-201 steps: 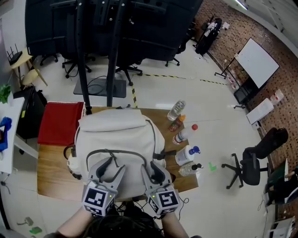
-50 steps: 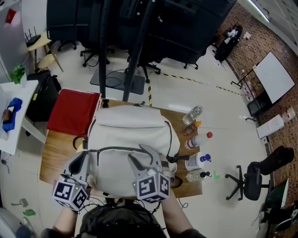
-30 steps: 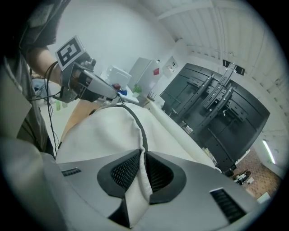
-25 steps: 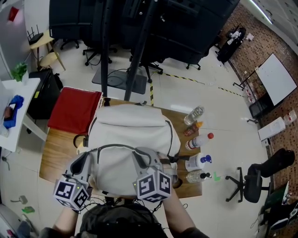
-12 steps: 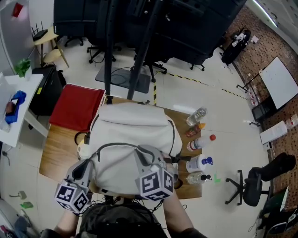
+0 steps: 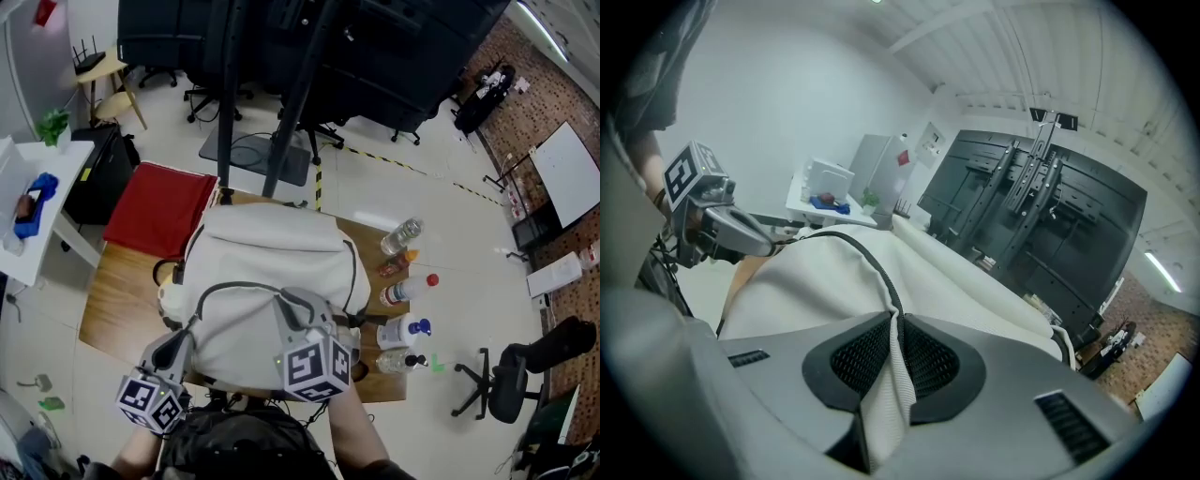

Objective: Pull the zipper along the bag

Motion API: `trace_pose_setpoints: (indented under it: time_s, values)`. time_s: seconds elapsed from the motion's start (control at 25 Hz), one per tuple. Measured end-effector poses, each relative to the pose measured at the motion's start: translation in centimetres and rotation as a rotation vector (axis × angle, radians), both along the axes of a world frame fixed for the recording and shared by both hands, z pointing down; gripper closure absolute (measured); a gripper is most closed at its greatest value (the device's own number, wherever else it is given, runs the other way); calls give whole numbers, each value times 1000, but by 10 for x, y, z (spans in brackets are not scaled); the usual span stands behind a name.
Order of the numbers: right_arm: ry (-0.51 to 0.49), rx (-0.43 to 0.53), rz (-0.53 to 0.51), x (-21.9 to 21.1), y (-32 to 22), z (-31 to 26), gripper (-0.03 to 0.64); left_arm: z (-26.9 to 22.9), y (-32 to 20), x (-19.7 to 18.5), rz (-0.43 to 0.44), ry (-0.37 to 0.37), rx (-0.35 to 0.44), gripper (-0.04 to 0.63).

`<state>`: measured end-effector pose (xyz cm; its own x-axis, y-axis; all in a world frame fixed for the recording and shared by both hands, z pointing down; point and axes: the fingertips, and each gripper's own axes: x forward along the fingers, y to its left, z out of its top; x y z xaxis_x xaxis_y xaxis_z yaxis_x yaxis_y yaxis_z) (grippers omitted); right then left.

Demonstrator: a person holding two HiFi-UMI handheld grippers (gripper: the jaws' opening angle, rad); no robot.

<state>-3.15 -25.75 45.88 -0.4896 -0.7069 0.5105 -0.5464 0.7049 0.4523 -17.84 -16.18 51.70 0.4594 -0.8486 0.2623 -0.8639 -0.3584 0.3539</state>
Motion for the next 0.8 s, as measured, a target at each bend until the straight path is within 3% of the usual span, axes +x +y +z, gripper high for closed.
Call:
trace_pose_setpoints:
  time_s: [0.4,0.8]
  values:
    - [-5,12,-14,0,2,0,548,7,14,3,-20,-34,4,549]
    - [29,80,-20,0,10,-1,541,-20,10,-4,-90,-128,78,513]
